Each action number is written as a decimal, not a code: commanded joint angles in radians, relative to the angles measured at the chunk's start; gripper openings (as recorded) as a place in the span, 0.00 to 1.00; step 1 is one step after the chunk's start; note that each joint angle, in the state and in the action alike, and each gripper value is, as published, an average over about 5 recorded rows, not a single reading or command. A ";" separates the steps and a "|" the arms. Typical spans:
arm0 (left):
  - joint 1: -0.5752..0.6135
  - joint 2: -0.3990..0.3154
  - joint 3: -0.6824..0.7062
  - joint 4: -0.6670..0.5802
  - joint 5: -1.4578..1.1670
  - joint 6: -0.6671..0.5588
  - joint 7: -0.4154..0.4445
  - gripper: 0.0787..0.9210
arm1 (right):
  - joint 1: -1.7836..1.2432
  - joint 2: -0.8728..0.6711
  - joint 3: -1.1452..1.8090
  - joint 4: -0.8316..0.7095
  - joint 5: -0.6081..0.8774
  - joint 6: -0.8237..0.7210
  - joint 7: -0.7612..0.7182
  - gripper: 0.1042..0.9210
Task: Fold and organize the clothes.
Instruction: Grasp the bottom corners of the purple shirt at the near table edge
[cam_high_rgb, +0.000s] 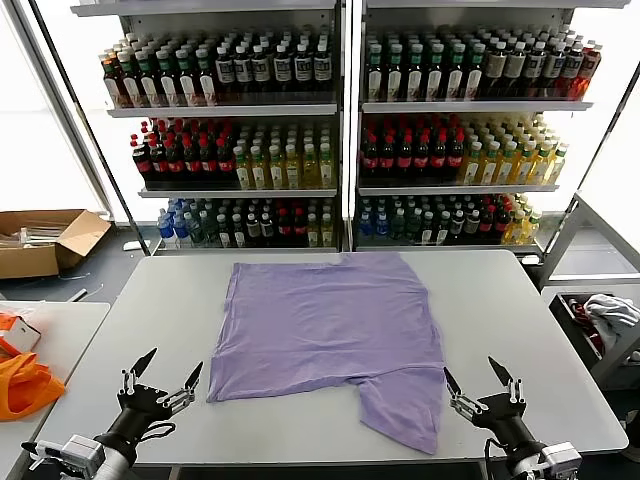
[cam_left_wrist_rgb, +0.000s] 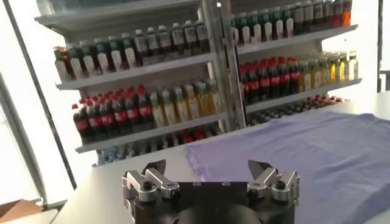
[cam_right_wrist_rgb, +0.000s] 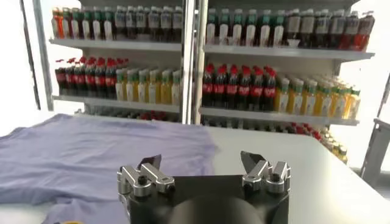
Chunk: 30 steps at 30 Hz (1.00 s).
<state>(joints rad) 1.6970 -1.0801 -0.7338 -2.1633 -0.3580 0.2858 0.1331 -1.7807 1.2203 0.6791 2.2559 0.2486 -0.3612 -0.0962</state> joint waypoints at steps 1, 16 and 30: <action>-0.011 0.120 0.050 0.001 -0.129 0.171 -0.050 0.88 | -0.042 -0.046 -0.035 0.052 -0.030 -0.148 0.042 0.88; -0.058 0.081 0.166 0.080 -0.127 0.171 -0.109 0.88 | -0.099 0.025 -0.126 0.043 -0.017 -0.157 0.138 0.88; -0.104 0.063 0.215 0.124 -0.125 0.161 -0.111 0.67 | -0.079 0.045 -0.232 -0.003 -0.049 -0.145 0.181 0.59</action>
<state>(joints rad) 1.6010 -1.0225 -0.5373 -2.0497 -0.4733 0.4381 0.0327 -1.8474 1.2648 0.4827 2.2559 0.2074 -0.4891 0.0581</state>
